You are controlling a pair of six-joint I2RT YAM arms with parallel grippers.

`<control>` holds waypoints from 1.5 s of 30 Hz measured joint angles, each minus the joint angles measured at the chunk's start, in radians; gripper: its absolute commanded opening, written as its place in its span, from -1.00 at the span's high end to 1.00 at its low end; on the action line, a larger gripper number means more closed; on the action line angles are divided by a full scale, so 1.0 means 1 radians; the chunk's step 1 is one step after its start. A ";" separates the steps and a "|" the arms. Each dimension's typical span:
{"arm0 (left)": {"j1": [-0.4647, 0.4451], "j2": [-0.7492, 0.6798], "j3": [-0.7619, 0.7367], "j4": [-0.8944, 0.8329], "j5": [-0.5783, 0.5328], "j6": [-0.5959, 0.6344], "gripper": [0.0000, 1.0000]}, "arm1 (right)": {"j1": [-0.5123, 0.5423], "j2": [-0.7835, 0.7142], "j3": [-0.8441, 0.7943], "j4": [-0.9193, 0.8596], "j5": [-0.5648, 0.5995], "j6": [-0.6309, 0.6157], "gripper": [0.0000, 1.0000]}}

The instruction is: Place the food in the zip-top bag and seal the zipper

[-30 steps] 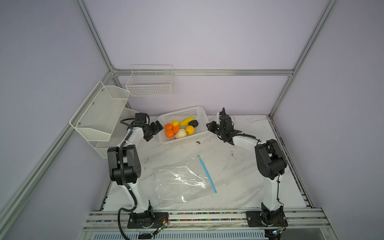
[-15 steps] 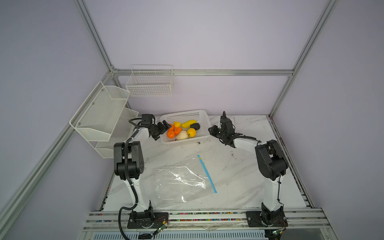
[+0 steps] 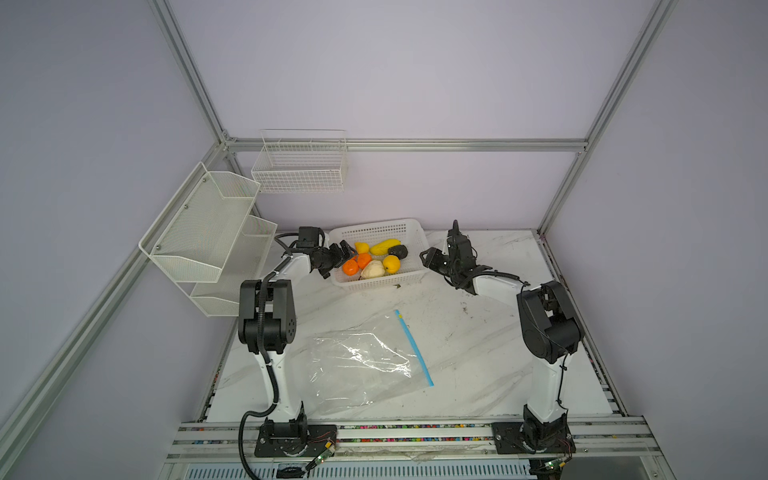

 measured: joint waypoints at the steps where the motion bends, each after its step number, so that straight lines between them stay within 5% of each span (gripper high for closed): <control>1: -0.009 0.004 0.006 0.000 0.000 0.000 -1.00 | -0.006 -0.005 -0.005 0.000 0.003 -0.002 -0.17; 9: -0.062 0.064 0.081 0.000 0.021 0.000 -1.00 | -0.101 -0.024 -0.025 -0.001 0.003 -0.023 -0.51; 24: -0.104 0.174 0.216 -0.026 0.037 -0.016 -1.00 | -0.143 0.113 0.176 -0.060 -0.091 -0.022 -0.53; 45: -0.285 0.299 0.412 -0.074 0.015 -0.026 -1.00 | -0.254 -0.126 -0.106 -0.087 0.021 -0.037 -0.47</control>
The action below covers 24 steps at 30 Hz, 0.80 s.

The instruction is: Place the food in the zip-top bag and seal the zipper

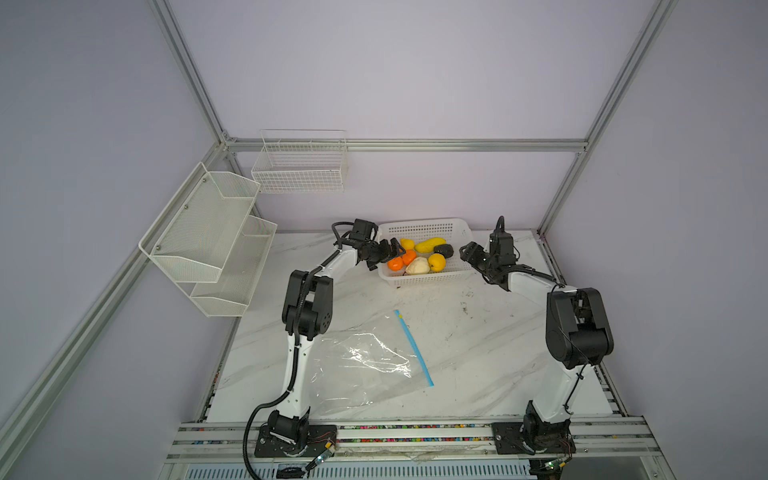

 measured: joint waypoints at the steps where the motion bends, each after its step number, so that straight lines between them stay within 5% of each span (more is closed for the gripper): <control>1: -0.007 0.006 0.010 0.000 0.002 -0.001 -1.00 | -0.003 -0.009 -0.004 -0.007 0.014 -0.005 -0.47; 24: -0.066 0.097 0.152 -0.011 0.025 -0.044 -1.00 | -0.034 -0.082 -0.002 -0.054 0.177 -0.073 -0.51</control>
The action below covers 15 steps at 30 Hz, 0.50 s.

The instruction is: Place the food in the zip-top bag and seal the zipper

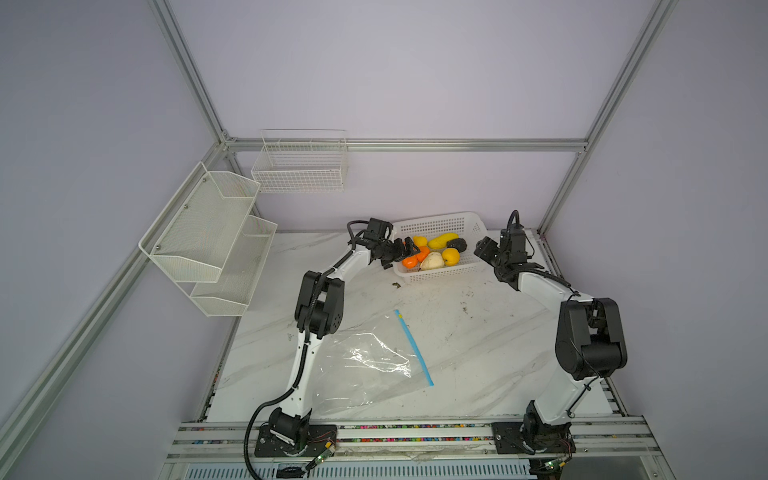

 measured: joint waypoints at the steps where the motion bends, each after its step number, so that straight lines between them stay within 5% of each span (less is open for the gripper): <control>1: -0.002 0.009 0.011 -0.001 -0.001 -0.002 -1.00 | -0.002 0.002 0.000 -0.002 0.002 -0.001 -0.51; 15: -0.020 0.066 0.094 -0.007 0.004 0.001 -1.00 | -0.021 0.005 -0.060 -0.019 0.047 -0.018 -0.50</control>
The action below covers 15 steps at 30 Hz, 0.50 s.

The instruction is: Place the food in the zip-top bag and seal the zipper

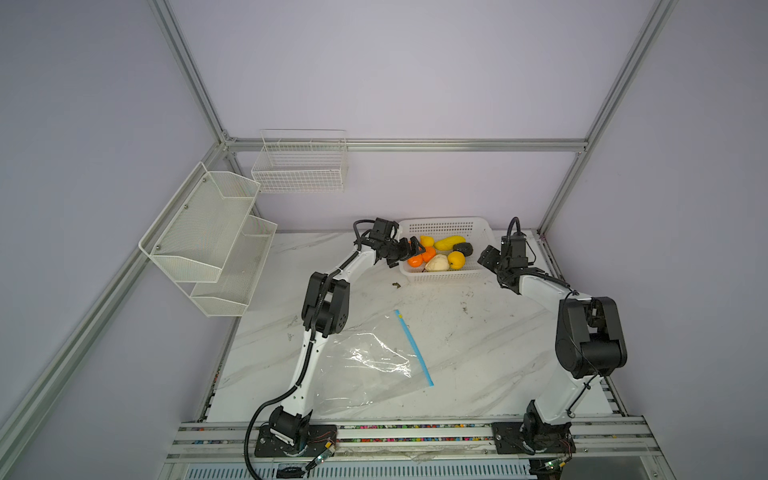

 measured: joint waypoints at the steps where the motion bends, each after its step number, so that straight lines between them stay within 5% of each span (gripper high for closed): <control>1: 0.000 -0.001 0.000 -0.004 0.000 0.003 -1.00 | 0.000 0.000 -0.002 0.002 0.000 -0.001 -0.50; 15: 0.079 -0.143 -0.103 -0.058 -0.082 0.094 -1.00 | 0.000 0.000 0.040 -0.043 0.015 -0.019 -0.74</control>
